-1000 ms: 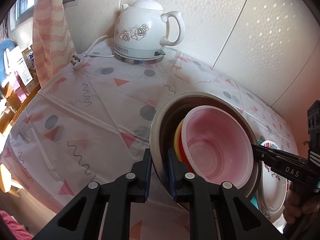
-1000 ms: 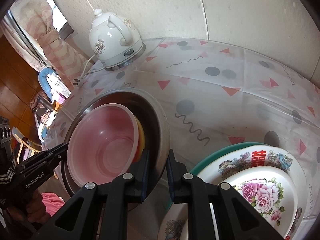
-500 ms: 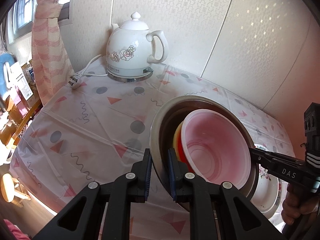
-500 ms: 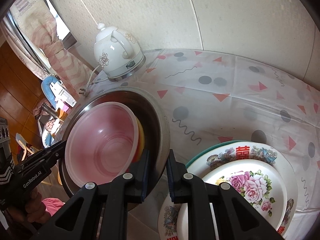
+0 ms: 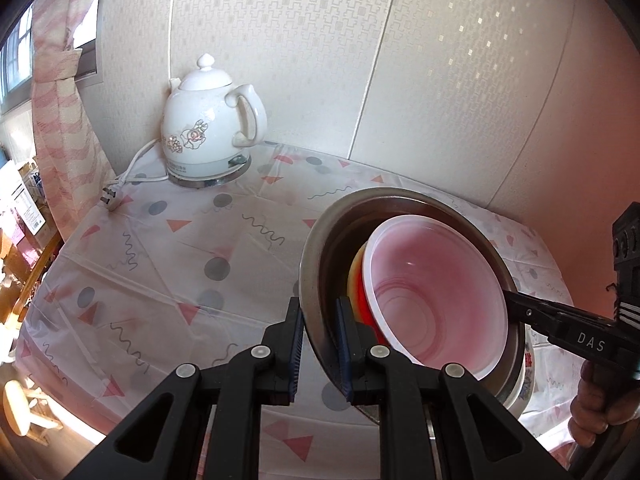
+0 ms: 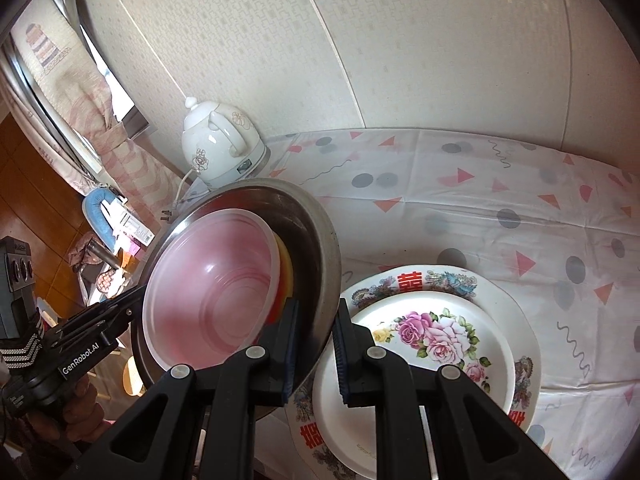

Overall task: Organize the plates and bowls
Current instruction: 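Lift the steel bowl with both grippers and carry it over the plate stack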

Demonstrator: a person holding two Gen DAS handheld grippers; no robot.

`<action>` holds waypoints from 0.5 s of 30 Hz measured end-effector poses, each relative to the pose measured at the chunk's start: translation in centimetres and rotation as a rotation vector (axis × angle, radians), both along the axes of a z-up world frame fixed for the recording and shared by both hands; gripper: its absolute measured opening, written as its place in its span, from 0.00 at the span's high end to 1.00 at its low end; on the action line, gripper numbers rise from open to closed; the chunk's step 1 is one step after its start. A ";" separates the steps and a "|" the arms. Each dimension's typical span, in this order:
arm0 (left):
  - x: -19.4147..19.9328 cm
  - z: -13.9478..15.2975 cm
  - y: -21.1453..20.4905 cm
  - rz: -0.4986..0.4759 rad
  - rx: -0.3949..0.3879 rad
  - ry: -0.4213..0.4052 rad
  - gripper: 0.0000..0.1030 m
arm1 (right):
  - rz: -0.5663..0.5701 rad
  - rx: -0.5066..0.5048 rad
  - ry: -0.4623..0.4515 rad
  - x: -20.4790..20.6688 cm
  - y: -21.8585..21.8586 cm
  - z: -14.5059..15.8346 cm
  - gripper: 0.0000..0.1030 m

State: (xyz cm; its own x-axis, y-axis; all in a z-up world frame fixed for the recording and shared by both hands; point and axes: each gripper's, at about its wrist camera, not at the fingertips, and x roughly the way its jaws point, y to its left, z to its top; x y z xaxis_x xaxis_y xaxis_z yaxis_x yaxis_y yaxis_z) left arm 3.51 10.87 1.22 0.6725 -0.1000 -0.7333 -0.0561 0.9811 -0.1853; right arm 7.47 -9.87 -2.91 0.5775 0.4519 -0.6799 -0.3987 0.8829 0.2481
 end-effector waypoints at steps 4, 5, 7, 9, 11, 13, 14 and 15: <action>0.0 0.6 -2.3 -0.055 -0.009 -0.012 0.84 | -0.040 0.014 -0.019 -1.6 -2.9 0.8 0.84; 0.0 0.6 -2.9 -0.070 -0.013 -0.010 0.84 | -0.051 0.014 -0.021 -1.9 -3.5 0.9 0.84; 0.1 0.5 -4.1 -0.099 -0.018 -0.003 0.84 | -0.075 0.016 -0.024 -2.7 -4.9 1.1 0.84; 0.3 0.3 -5.4 -0.131 -0.022 0.005 0.84 | -0.100 0.014 -0.029 -3.5 -6.2 1.2 0.84; 0.4 0.0 -6.6 -0.156 -0.024 0.018 0.84 | -0.123 0.014 -0.030 -4.1 -7.4 1.2 0.84; 0.4 -0.3 -7.5 -0.177 -0.024 0.032 0.84 | -0.141 0.004 -0.027 -4.5 -8.3 1.0 0.84; 0.3 -0.6 -8.0 -0.185 -0.022 0.039 0.84 | -0.149 -0.001 -0.026 -4.7 -8.6 0.8 0.84; 0.3 -0.8 -8.3 -0.190 -0.019 0.049 0.84 | -0.152 -0.001 -0.025 -4.9 -9.0 0.7 0.84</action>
State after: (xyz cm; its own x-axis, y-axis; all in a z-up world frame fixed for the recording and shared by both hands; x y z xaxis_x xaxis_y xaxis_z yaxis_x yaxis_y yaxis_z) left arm 3.76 2.53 0.38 0.6038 -0.2363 -0.7613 0.1207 0.9711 -0.2057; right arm 2.55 -18.85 -2.16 0.6559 0.3566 -0.6653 -0.2659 0.9340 0.2385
